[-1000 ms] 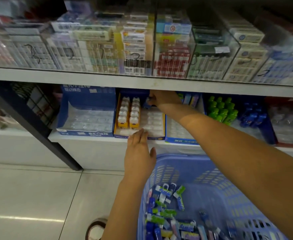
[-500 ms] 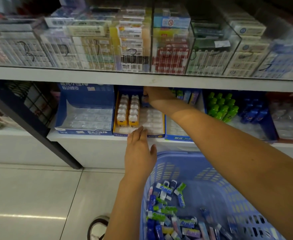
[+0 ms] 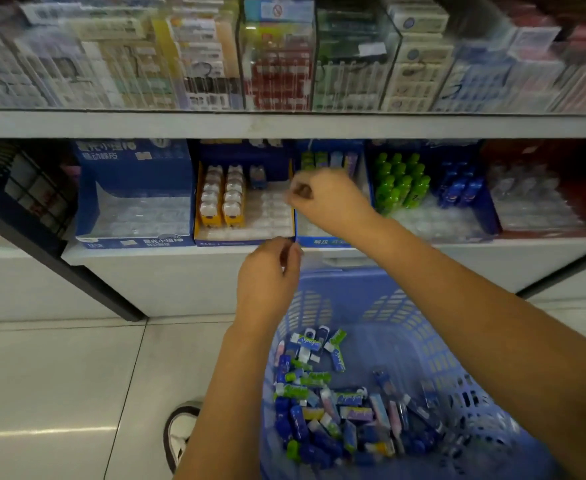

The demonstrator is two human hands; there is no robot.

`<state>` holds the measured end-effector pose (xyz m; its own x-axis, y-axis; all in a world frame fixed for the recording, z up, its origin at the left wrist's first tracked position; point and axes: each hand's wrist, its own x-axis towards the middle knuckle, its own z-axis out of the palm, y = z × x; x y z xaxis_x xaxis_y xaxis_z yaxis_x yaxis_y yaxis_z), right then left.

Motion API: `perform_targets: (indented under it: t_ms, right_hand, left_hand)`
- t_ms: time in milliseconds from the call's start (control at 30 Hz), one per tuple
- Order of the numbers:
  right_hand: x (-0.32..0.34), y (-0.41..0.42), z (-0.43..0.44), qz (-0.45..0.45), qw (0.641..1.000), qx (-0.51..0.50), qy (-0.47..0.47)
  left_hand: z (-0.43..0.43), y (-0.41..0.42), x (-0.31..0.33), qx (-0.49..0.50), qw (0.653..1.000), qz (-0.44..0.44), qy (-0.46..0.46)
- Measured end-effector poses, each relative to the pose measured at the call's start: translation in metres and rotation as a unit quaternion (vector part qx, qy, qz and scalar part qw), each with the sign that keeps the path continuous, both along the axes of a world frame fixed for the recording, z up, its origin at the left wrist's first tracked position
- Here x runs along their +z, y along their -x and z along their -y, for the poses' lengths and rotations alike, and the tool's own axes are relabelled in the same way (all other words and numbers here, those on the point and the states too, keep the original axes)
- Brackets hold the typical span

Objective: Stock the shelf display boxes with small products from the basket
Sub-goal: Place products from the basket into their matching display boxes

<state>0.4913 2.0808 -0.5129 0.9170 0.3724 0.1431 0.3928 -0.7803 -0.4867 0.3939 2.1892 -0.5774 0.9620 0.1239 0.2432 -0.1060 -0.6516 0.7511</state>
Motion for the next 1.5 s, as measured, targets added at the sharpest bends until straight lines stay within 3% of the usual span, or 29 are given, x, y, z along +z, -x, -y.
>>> perform_targets:
  t_ms: [33,100,167,233,367,433,633,767,933,1033,1167,1333,1500]
  right_hand:
    - [-0.013,0.018,0.020,-0.030,0.999,-0.004,-0.018]
    - [-0.050,0.051,0.058,-0.152,0.988,-0.012,0.039]
    - [-0.099,0.077,0.089,-0.282,0.950,-0.007,0.136]
    - [-0.145,0.101,0.111,-0.378,0.911,-0.002,0.167]
    - [-0.209,0.128,0.124,-0.438,0.873,0.029,0.214]
    - [-0.225,0.134,0.119,-0.445,0.864,0.031,0.234]
    - [-0.257,0.140,0.107,-0.477,0.843,0.062,0.243]
    - [-0.262,0.139,0.118,-0.449,0.868,0.069,0.200]
    - [-0.257,0.132,0.128,-0.463,0.865,0.041,0.189]
    - [-0.250,0.122,0.142,-0.488,0.854,-0.003,0.181]
    - [-0.226,0.111,0.171,-0.512,0.854,-0.074,0.059]
    - [-0.193,0.104,0.192,-0.503,0.853,-0.131,-0.039]
    - [-0.170,0.105,0.197,-0.464,0.873,-0.127,-0.081]
  left_hand:
    - [0.008,0.000,-0.005,-0.029,0.998,-0.055,-0.023]
    - [0.025,0.001,-0.021,-0.092,0.974,-0.189,-0.089]
    - [0.045,0.011,-0.047,-0.164,0.918,-0.316,-0.177]
    - [0.062,0.030,-0.079,-0.230,0.850,-0.407,-0.241]
    - [0.076,0.070,-0.141,-0.340,0.731,-0.502,-0.311]
    - [0.081,0.078,-0.157,-0.340,0.710,-0.517,-0.337]
    - [0.083,0.072,-0.173,-0.267,0.761,-0.471,-0.357]
    - [0.073,0.069,-0.183,-0.218,0.789,-0.428,-0.383]
    - [0.077,0.066,-0.195,-0.212,0.785,-0.416,-0.408]
    - [0.085,0.062,-0.199,-0.217,0.760,-0.412,-0.453]
    - [0.094,0.056,-0.205,-0.245,0.735,-0.409,-0.483]
    - [0.091,0.055,-0.209,-0.253,0.752,-0.415,-0.445]
    - [0.087,0.053,-0.205,-0.244,0.765,-0.406,-0.435]
